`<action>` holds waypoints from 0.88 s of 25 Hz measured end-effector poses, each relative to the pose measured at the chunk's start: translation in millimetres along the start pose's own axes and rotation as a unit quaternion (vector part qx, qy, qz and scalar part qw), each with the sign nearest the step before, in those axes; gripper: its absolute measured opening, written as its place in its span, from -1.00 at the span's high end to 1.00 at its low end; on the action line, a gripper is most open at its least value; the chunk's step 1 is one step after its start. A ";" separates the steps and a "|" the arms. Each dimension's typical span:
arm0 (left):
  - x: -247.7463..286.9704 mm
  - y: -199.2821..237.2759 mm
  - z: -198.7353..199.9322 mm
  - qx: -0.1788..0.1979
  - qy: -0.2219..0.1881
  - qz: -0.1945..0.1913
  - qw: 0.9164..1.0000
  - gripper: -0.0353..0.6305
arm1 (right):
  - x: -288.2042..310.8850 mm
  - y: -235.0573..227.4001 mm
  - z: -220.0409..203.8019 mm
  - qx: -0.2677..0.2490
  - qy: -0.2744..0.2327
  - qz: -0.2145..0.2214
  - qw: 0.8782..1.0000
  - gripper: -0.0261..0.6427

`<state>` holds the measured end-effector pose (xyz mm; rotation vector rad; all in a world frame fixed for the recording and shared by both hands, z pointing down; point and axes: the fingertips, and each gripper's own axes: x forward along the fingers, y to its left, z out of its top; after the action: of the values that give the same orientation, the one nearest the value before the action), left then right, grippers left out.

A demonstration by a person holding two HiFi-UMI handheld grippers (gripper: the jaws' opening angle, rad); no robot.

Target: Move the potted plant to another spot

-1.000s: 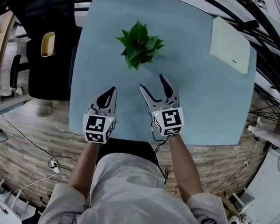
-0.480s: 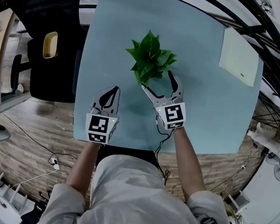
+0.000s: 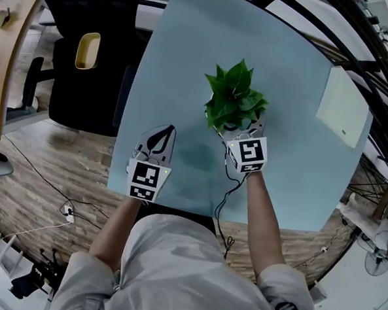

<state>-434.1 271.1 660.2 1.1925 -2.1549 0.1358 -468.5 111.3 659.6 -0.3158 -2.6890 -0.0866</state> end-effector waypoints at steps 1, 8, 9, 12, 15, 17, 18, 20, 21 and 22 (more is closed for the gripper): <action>-0.3 2.4 0.2 -0.001 -0.001 0.003 1.000 0.86 | 2.3 1.4 1.5 -0.002 -0.002 -0.003 1.000 -0.72; -11.7 -0.4 12.0 0.004 -0.012 0.012 1.000 0.86 | -14.5 12.6 10.1 0.025 -0.005 -0.015 1.000 -0.72; -13.7 -3.8 14.8 0.006 -0.015 0.013 1.000 0.86 | -20.3 15.7 12.8 0.029 -0.010 -0.013 0.999 -0.72; -18.7 -4.9 18.0 0.008 -0.022 0.016 1.000 0.86 | -26.6 31.0 18.9 0.033 -0.023 -0.002 0.999 -0.72; -24.5 -0.2 16.7 0.008 -0.027 0.017 0.999 0.86 | -26.4 47.9 28.3 0.036 -0.035 0.005 0.999 -0.72; -29.9 -1.2 17.0 0.009 -0.031 0.018 0.999 0.86 | -31.8 56.0 38.9 0.037 -0.048 0.005 0.998 -0.72; -33.6 -3.2 16.7 0.008 -0.033 0.019 0.999 0.86 | -36.8 59.3 45.3 0.037 -0.057 0.004 0.998 -0.72; -43.1 -10.5 17.2 0.008 -0.036 0.023 0.999 0.86 | -50.8 64.4 59.4 0.036 -0.075 0.003 0.997 -0.72; -48.4 -15.3 20.1 0.009 -0.041 0.025 0.999 0.86 | -58.7 66.4 66.4 0.035 -0.084 0.001 0.996 -0.72; -54.0 -20.1 24.1 0.011 -0.047 0.025 0.999 0.86 | -66.5 68.5 73.4 0.034 -0.094 0.000 0.995 -0.72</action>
<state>-410.6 288.8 605.1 1.1790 -2.2715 0.1292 -423.8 172.1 565.7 -0.3166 -2.8697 0.0368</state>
